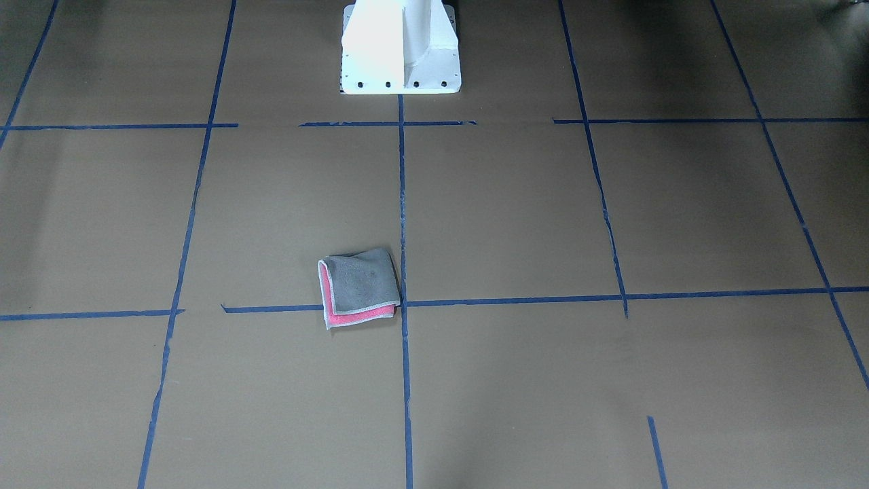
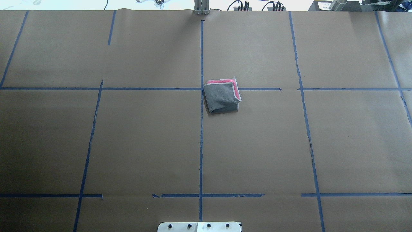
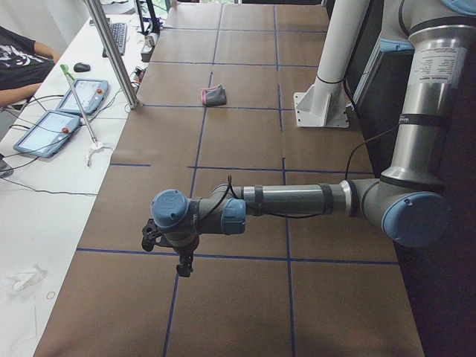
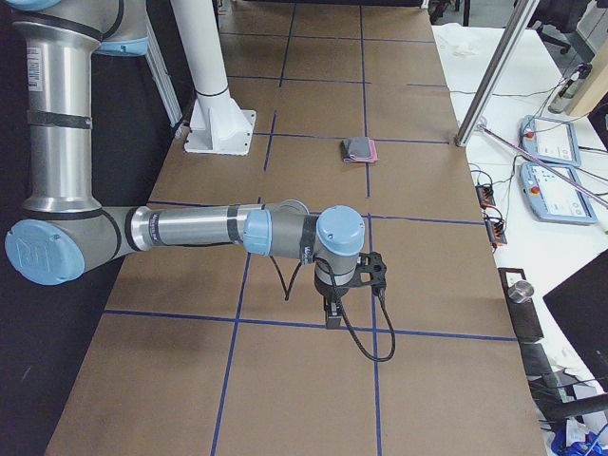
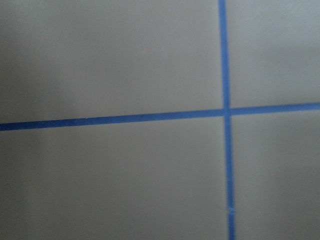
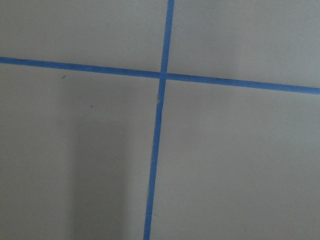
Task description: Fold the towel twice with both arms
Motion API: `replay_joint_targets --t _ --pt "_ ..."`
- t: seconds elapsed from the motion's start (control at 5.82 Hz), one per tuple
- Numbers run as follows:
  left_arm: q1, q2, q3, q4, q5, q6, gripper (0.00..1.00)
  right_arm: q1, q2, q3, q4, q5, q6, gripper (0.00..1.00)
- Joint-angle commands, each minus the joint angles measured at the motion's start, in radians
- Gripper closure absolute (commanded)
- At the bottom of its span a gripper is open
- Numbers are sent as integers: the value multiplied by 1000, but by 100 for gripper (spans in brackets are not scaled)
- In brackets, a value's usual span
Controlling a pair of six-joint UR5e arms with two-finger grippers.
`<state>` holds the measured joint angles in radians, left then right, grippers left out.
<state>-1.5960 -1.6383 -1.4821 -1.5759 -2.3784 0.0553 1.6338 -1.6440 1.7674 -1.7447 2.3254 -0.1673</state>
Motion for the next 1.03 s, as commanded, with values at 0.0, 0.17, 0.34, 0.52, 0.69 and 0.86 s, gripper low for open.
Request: replay_joint_targets --t 0.0,0.17,0.34,0.52,0.69,0.86 --pt "1 119 -213 63 7 -26 0 0 -17 36 -1 -6 12 0" --pt "1 145 -227 62 8 -29 0 0 -19 37 -3 0 12 0" --pt "1 149 -230 62 8 -29 0 0 -20 35 -6 0 12 0" --pt "1 149 -222 62 10 -28 0 0 -39 35 -3 0 12 0" --pt "2 149 -216 63 10 -26 0 0 -39 35 -1 -3 12 0" --pt "2 149 -216 65 10 -26 0 -2 -30 32 -3 -3 9 0"
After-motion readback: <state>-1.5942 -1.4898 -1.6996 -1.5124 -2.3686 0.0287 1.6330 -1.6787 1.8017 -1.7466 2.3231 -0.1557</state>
